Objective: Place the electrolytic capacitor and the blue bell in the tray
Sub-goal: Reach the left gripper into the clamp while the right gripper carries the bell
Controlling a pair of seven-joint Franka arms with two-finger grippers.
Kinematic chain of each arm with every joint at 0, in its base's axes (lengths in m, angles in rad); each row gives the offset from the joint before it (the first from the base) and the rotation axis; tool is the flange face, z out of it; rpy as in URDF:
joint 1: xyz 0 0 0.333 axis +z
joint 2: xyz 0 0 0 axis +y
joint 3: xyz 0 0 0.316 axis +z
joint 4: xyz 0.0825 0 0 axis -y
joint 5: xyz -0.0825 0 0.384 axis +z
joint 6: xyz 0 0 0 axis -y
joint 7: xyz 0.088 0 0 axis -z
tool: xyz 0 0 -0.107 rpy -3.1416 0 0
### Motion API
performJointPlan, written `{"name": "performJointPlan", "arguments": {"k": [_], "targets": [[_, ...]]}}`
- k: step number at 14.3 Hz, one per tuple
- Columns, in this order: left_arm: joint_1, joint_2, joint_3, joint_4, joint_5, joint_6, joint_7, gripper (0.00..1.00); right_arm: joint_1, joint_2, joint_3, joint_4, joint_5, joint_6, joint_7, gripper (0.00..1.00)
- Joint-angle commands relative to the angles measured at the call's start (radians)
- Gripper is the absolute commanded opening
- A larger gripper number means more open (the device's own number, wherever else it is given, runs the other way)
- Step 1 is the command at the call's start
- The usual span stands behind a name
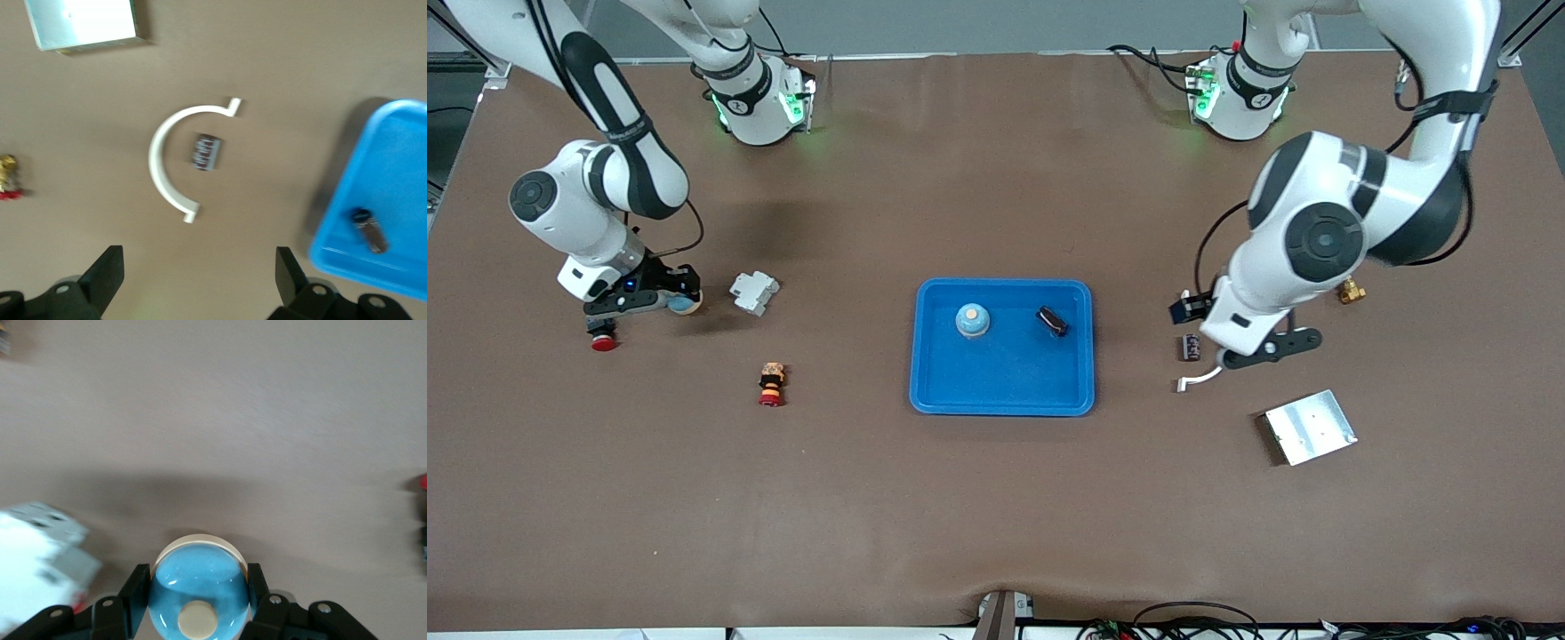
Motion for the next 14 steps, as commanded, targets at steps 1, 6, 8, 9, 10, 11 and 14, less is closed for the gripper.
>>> {"name": "performJointPlan", "arguments": {"k": [1,6,8,9,10,11,14], "targets": [[0.087,-0.065,-0.012,-0.078,-0.026,0.017,0.165,1.00,0.083,-0.107,-0.003,-0.004,0.015,-0.108,0.127,0.00],[0.106,-0.039,-0.012,-0.153,-0.023,0.153,0.266,1.00,0.265,-0.158,-0.001,0.083,0.015,-0.275,0.449,0.00],[0.095,-0.012,-0.012,-0.172,-0.021,0.220,0.266,1.00,0.351,-0.150,-0.001,0.137,0.015,-0.311,0.601,0.00],[0.079,0.016,-0.012,-0.170,-0.012,0.244,0.264,1.00,0.396,-0.147,-0.001,0.173,0.015,-0.331,0.665,0.00],[0.062,0.045,-0.010,-0.172,-0.011,0.280,0.260,1.00,0.437,-0.139,-0.001,0.210,0.015,-0.355,0.733,0.00],[0.054,0.067,-0.010,-0.173,-0.004,0.306,0.257,1.00,0.474,-0.117,-0.001,0.257,0.015,-0.384,0.793,0.00],[0.052,0.120,-0.010,-0.172,0.034,0.333,0.255,1.00,0.565,-0.029,-0.003,0.409,0.015,-0.455,0.951,0.00]]}}
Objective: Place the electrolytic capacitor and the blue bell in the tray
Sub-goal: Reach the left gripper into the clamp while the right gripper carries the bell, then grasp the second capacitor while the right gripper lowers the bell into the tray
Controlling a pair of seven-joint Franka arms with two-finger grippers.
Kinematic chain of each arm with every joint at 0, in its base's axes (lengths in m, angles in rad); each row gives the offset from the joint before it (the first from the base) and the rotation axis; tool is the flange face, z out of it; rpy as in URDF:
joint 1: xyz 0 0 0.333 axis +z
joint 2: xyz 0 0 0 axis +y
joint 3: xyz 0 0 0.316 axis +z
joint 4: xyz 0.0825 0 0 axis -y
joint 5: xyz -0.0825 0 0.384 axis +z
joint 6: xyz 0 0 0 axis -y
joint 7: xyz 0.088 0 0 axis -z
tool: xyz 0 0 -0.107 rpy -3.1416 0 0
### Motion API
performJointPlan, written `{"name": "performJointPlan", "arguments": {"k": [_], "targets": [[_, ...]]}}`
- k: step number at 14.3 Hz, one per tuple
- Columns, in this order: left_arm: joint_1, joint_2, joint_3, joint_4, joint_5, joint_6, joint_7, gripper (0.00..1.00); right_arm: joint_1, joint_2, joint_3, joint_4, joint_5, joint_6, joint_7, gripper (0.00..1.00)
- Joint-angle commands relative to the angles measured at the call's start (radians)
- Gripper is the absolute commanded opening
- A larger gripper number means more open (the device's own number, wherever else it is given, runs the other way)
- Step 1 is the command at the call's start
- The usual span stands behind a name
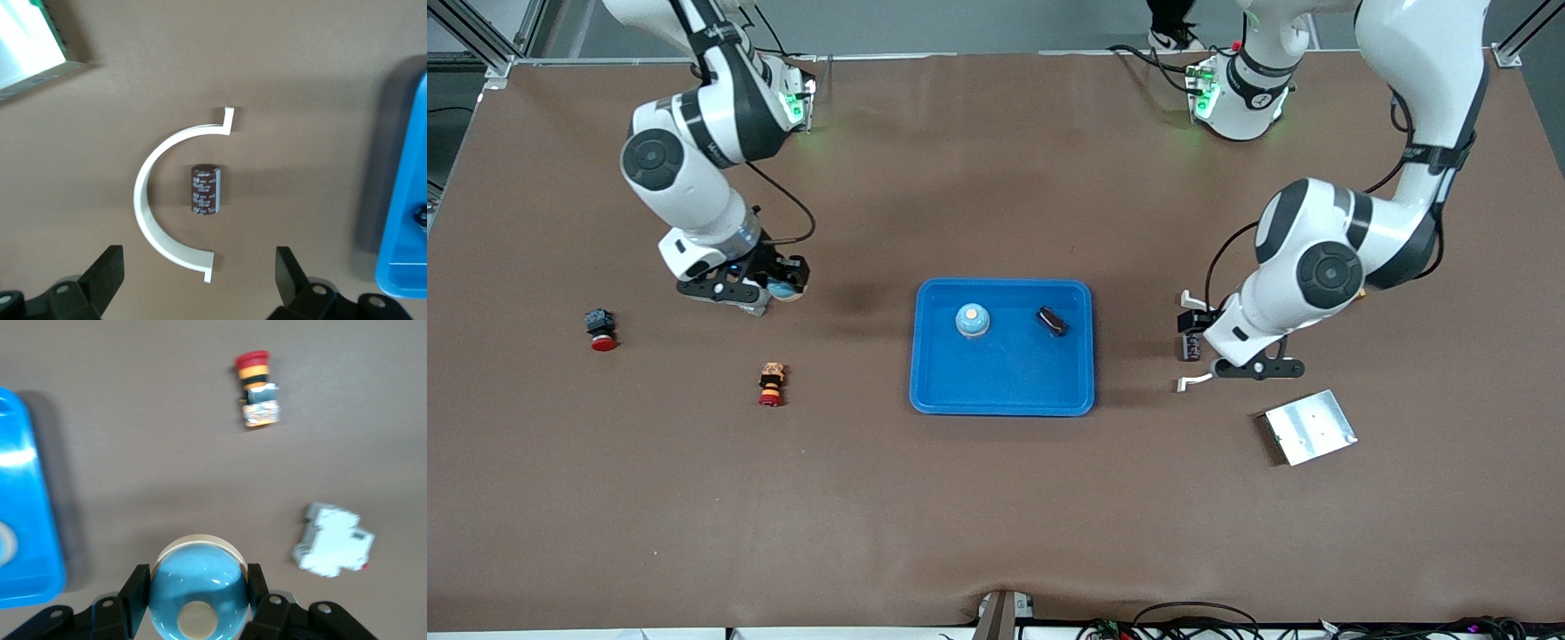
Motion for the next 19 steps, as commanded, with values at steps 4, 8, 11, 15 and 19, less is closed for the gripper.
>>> {"name": "performJointPlan", "arguments": {"k": [4,8,11,15,19], "targets": [[-0.002,0.082,0.000,0.004,0.029,0.071,-0.006,1.00,0.149,0.242,-0.012,0.303,0.004,-0.054,0.258,0.00],[-0.001,0.124,0.000,0.001,0.029,0.105,-0.018,1.00,0.215,0.369,-0.015,0.441,-0.017,-0.055,0.381,0.00],[0.001,0.145,0.000,0.001,0.029,0.126,-0.018,1.00,0.230,0.432,-0.015,0.516,-0.023,-0.057,0.419,0.00],[0.001,0.180,0.002,0.001,0.029,0.152,-0.020,1.00,0.282,0.566,-0.020,0.650,-0.071,-0.070,0.532,0.00],[0.004,0.219,0.006,0.001,0.029,0.195,-0.020,1.00,0.322,0.668,-0.022,0.741,-0.100,-0.069,0.626,0.00]]}}
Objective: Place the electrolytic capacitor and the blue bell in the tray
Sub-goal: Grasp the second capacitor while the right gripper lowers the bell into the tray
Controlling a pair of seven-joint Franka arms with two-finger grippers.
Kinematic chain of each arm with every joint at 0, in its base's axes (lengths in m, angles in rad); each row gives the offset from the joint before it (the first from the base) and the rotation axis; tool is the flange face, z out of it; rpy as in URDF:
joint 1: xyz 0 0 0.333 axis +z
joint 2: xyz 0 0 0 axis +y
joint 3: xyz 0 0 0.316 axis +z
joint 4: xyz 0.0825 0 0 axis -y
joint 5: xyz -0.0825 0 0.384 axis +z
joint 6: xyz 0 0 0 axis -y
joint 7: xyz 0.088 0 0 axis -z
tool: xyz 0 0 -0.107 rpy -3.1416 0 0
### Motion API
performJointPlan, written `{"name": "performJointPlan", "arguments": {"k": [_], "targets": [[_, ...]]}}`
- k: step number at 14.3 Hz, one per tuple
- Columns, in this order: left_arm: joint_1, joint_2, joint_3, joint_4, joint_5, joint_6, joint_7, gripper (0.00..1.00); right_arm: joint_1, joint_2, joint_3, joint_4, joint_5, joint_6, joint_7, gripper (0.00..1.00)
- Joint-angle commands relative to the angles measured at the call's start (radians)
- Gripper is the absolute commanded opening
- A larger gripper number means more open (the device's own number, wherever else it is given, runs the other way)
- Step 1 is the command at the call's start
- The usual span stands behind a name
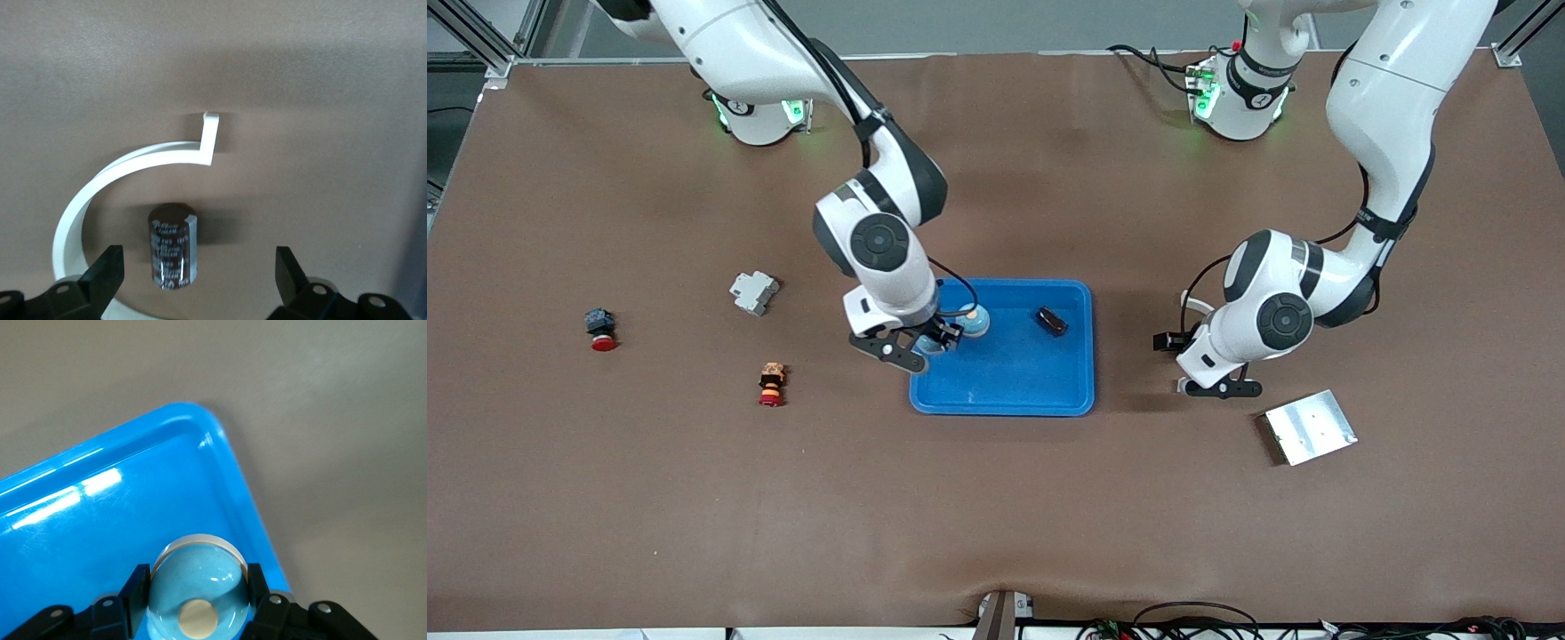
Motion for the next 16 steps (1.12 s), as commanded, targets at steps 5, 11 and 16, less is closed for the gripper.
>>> {"name": "performJointPlan", "arguments": {"k": [5,11,16], "targets": [[0.005,0.040,0.005,0.002,0.024,0.047,-0.018,1.00,0.044,0.168,-0.016,0.175,-0.073,-0.013,0.128,0.00],[0.008,0.043,0.005,0.002,0.024,0.047,-0.018,0.77,0.076,0.237,-0.019,0.233,-0.116,-0.008,0.237,0.00],[0.010,0.042,0.005,0.002,0.024,0.046,-0.020,0.34,0.088,0.266,-0.020,0.262,-0.153,-0.008,0.292,0.00]]}}
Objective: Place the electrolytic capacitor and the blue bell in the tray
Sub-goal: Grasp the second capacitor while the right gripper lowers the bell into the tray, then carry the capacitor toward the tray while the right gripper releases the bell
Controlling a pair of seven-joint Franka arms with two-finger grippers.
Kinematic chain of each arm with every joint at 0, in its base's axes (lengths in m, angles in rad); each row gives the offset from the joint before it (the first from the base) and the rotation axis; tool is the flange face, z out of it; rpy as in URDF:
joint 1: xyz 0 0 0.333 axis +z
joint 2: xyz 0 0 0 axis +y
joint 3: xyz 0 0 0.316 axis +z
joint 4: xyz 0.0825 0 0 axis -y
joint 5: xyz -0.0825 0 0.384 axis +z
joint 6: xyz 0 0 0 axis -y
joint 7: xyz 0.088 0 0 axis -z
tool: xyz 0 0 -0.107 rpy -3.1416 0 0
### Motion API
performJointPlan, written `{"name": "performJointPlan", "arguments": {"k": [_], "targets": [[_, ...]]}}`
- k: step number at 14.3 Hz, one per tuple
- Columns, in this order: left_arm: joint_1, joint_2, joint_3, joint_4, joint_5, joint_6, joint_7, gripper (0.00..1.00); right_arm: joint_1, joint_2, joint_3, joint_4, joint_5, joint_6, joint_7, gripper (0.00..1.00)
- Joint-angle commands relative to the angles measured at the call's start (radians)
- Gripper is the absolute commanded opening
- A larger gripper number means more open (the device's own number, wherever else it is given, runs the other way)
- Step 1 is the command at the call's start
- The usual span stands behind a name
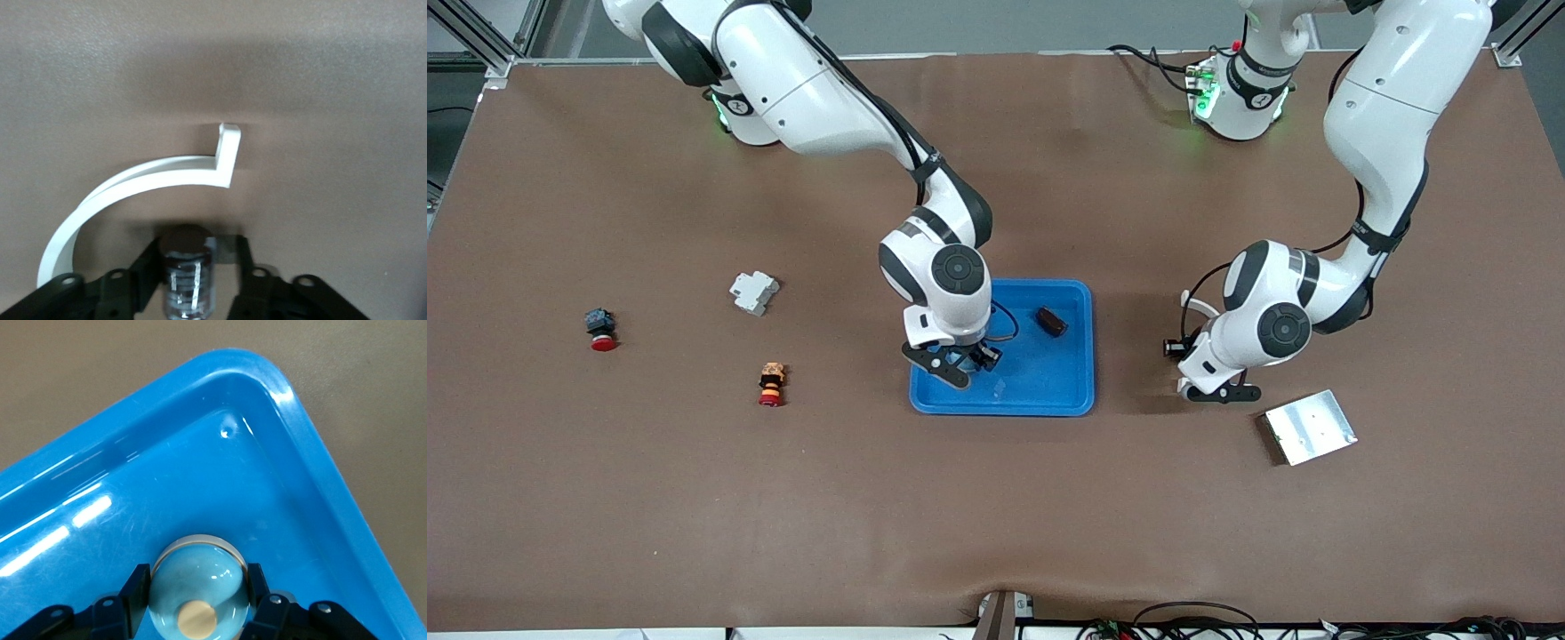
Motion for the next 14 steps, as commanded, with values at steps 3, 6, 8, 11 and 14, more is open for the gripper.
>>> {"name": "performJointPlan", "arguments": {"k": [3,6,8,11,14], "targets": [[0.001,0.002,-0.003,-0.002,0.024,0.006,-0.018,0.11,0.016,0.032,-0.012,0.048,-0.026,-0.008,0.047,0.00],[0.001,0.000,-0.005,0.000,0.024,0.005,-0.053,0.02,0.027,0.049,-0.012,0.071,-0.028,-0.010,0.068,0.00],[-0.002,-0.001,-0.005,0.004,0.024,0.003,-0.066,0.02,0.027,0.050,-0.012,0.073,-0.028,-0.008,0.074,0.00],[-0.002,-0.007,-0.007,0.015,0.023,0.000,-0.121,0.02,0.027,0.050,-0.012,0.076,-0.028,-0.010,0.074,0.00],[-0.016,-0.015,-0.008,0.058,0.023,-0.027,-0.230,0.03,0.027,0.052,-0.012,0.076,-0.026,-0.010,0.080,0.00]]}}
